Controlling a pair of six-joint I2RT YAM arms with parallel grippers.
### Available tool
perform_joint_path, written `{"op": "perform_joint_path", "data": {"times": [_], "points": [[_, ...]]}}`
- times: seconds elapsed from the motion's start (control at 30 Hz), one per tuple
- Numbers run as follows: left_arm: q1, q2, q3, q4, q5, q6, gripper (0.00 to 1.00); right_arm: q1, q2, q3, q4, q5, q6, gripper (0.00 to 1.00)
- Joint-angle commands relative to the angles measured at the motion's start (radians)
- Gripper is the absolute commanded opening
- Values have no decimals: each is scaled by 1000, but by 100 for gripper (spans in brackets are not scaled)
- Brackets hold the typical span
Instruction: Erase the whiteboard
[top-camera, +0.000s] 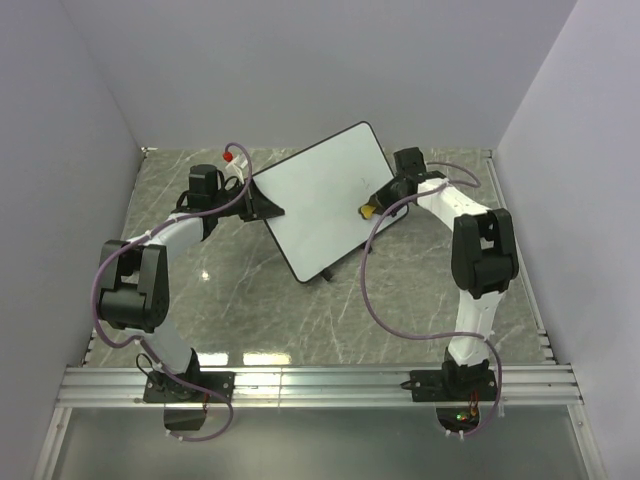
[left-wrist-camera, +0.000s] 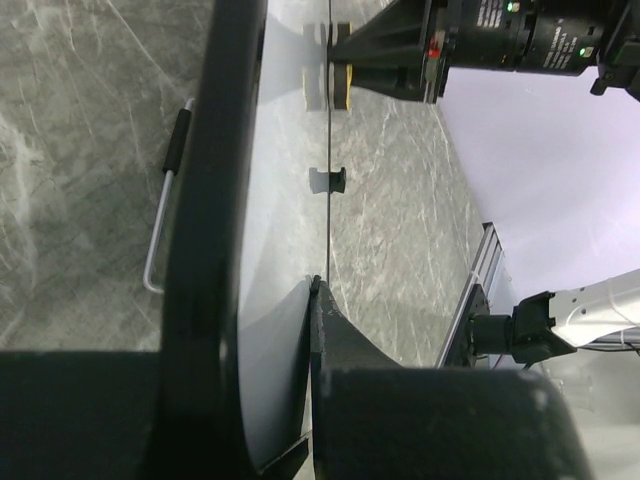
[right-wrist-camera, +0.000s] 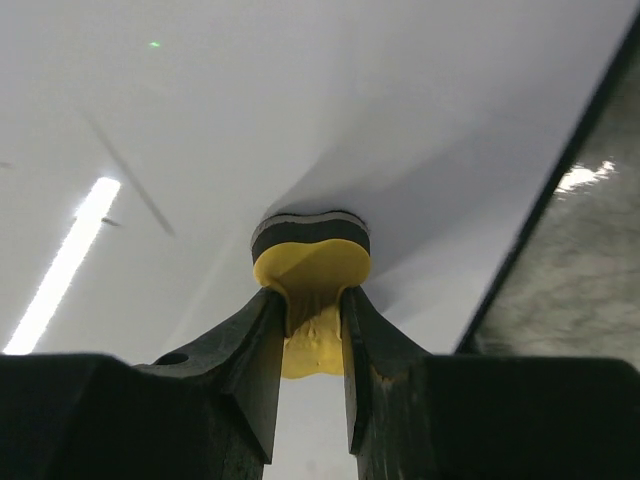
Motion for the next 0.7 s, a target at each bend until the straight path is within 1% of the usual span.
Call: {"op": "perform_joint_path", "data": {"times": [0.0, 0.17, 0.33, 0.4, 0.43, 0.53, 0.57, 0.67], "points": [[-55, -19, -10, -10, 11, 185, 0, 14, 47, -67, -98, 37, -56, 0], [-55, -23, -17, -7, 10, 184, 0, -3, 44, 14, -53, 22, -46, 0], [-56, -25, -20, -7, 10, 184, 0, -34, 82, 126, -30, -31, 69, 0], [-58, -25, -23, -8, 8, 184, 0, -40, 117, 209, -36, -31, 102, 0], [-58, -26, -23, -7, 10, 184, 0, -42, 134, 287, -59, -24, 106, 0], [-58, -26, -23, -8, 8, 185, 0, -45, 214, 416, -120, -6, 117, 0], [-58, -28, -23, -8, 7, 185, 0, -48, 236, 488, -127, -12, 123, 0], [-58, -29, -24, -12, 5, 187, 0, -54, 309, 602, -150, -32, 154, 0]]}}
